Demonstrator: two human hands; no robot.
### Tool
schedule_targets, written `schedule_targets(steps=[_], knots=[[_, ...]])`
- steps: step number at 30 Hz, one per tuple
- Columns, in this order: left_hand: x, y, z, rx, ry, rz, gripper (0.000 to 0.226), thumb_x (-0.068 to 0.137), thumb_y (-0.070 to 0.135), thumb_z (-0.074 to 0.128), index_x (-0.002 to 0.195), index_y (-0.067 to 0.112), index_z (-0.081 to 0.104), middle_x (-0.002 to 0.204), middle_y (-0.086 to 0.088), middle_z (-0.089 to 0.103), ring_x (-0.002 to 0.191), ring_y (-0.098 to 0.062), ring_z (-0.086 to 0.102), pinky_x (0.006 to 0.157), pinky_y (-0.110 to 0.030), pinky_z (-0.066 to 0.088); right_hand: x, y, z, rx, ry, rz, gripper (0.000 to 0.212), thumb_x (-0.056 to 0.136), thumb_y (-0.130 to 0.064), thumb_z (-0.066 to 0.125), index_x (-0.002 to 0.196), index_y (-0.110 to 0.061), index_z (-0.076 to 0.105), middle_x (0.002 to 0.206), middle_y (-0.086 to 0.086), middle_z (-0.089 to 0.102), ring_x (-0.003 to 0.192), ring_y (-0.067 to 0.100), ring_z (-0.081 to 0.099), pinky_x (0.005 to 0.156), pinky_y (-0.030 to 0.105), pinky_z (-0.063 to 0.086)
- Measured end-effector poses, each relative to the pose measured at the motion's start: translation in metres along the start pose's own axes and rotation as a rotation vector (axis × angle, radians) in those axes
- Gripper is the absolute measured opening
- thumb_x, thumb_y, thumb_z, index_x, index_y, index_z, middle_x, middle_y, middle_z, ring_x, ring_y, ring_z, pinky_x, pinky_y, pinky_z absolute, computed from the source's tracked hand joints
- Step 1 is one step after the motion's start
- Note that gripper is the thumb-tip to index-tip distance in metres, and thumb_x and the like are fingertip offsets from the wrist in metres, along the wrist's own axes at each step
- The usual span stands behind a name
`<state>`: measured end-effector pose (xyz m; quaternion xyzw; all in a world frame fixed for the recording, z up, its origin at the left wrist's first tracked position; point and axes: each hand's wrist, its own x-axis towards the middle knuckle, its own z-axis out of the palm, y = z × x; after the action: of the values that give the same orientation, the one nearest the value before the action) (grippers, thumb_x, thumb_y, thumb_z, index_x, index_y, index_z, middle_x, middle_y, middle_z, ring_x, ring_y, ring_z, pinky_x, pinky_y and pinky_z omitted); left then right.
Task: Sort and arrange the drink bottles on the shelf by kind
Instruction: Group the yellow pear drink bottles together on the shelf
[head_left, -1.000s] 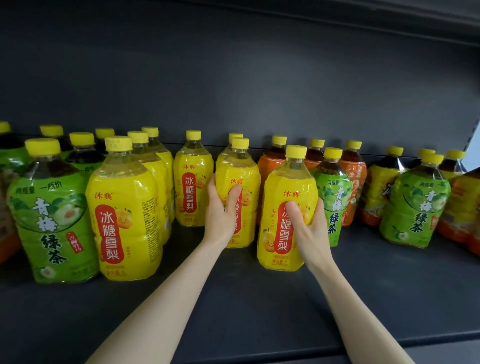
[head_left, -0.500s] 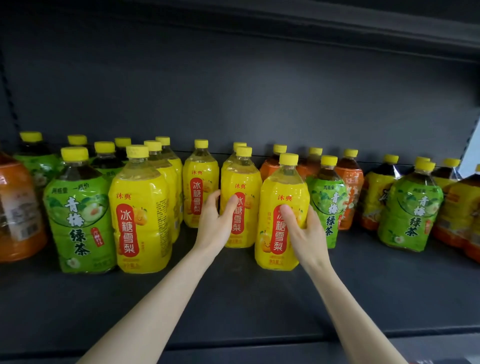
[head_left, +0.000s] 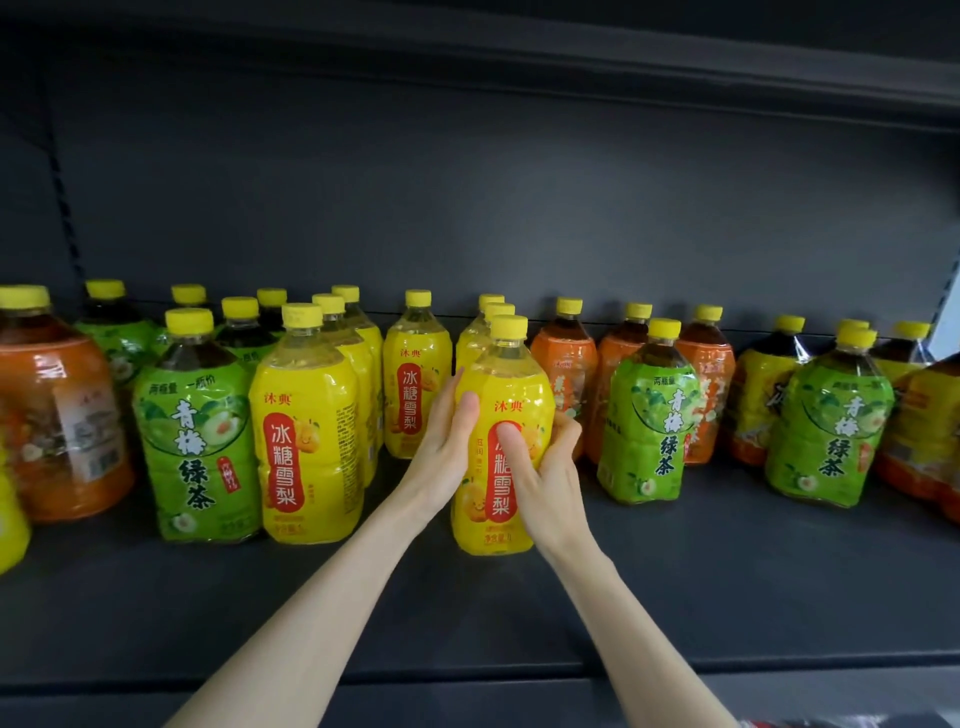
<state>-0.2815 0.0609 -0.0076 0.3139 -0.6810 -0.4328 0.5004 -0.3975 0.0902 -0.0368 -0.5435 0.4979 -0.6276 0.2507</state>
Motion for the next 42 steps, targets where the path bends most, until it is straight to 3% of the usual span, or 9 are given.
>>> schedule_targets(steps=[4,7,11,18,24,28,34,38,42], knots=[[0.006,-0.003,-0.002,0.039,-0.017,-0.001,0.049,0.097,0.042,0.021,0.146,0.034,0.014,0.145,0.011,0.028,0.109,0.007,0.038,0.065,0.005,0.039,-0.002,-0.002,-0.012,0.050,-0.151,0.007,0.048,0.073,-0.054,0.063,0.109,-0.044,0.032,0.117,-0.011,0.059,0.106,0.010,0.064,0.090,0.042,0.055],[0.007,-0.001,-0.004,0.038,-0.039,0.006,0.052,0.098,0.041,0.021,0.148,0.032,0.011,0.149,0.009,0.027,0.109,0.007,0.039,0.065,0.004,0.040,-0.008,0.005,-0.022,0.001,-0.253,-0.002,0.066,0.076,-0.043,0.068,0.124,-0.051,0.023,0.129,-0.012,0.053,0.115,0.007,0.059,0.095,0.038,0.053],[0.005,0.001,-0.003,0.007,-0.060,-0.005,0.057,0.096,0.045,0.020,0.148,0.036,-0.001,0.147,0.011,0.023,0.108,0.009,0.039,0.068,0.000,0.042,-0.005,0.010,-0.028,-0.084,-0.324,0.004,0.098,0.076,-0.042,0.070,0.149,-0.037,0.005,0.136,-0.011,0.050,0.120,0.010,0.056,0.100,0.042,0.050],[0.011,-0.008,-0.006,0.088,-0.044,0.061,0.081,0.079,0.060,0.031,0.150,0.033,0.003,0.151,0.002,0.030,0.131,-0.015,0.040,0.097,-0.028,0.044,0.001,0.006,-0.029,-0.148,-0.326,-0.002,0.100,0.076,-0.040,0.069,0.151,-0.035,0.002,0.133,-0.013,0.053,0.119,0.010,0.057,0.099,0.043,0.050],[0.014,-0.008,-0.010,0.164,-0.021,0.109,0.076,0.081,0.055,0.034,0.149,0.028,0.014,0.139,0.001,0.047,0.118,-0.012,0.051,0.093,-0.026,0.048,0.001,0.003,-0.029,-0.192,-0.317,-0.020,0.099,0.078,-0.039,0.066,0.151,-0.032,-0.001,0.126,-0.017,0.053,0.114,0.006,0.058,0.096,0.031,0.052],[0.014,-0.009,-0.011,0.183,-0.014,0.111,0.076,0.080,0.056,0.034,0.149,0.028,0.015,0.142,-0.001,0.045,0.124,-0.017,0.049,0.096,-0.030,0.047,0.000,0.004,-0.027,-0.218,-0.307,-0.016,0.098,0.081,-0.038,0.065,0.151,-0.031,-0.003,0.132,-0.009,0.052,0.114,0.008,0.058,0.095,0.028,0.052],[0.010,0.000,-0.013,0.253,-0.047,0.081,0.077,0.081,0.058,0.033,0.149,0.025,0.018,0.142,-0.001,0.045,0.120,-0.013,0.049,0.088,-0.019,0.044,-0.004,-0.002,-0.030,-0.295,-0.295,0.006,0.095,0.084,-0.038,0.066,0.150,-0.035,-0.002,0.133,-0.008,0.051,0.117,0.011,0.056,0.096,0.031,0.051],[-0.003,0.007,-0.012,0.395,0.010,0.073,0.059,0.092,0.050,0.037,0.144,0.023,0.030,0.135,0.001,0.052,0.110,-0.008,0.053,0.078,-0.011,0.045,-0.007,-0.010,-0.035,-0.457,-0.252,0.026,0.102,0.068,-0.070,0.063,0.149,-0.035,0.011,0.133,-0.005,0.056,0.114,0.018,0.059,0.093,0.044,0.054],[-0.025,0.013,-0.014,0.763,0.234,0.176,0.050,0.091,0.043,0.052,0.131,0.013,0.051,0.130,-0.005,0.055,0.110,-0.021,0.058,0.086,-0.031,0.049,-0.014,-0.022,-0.049,-0.636,-0.171,-0.084,0.048,0.086,-0.045,0.062,0.127,-0.024,0.049,0.119,0.000,0.065,0.099,0.023,0.065,0.083,0.048,0.056]])
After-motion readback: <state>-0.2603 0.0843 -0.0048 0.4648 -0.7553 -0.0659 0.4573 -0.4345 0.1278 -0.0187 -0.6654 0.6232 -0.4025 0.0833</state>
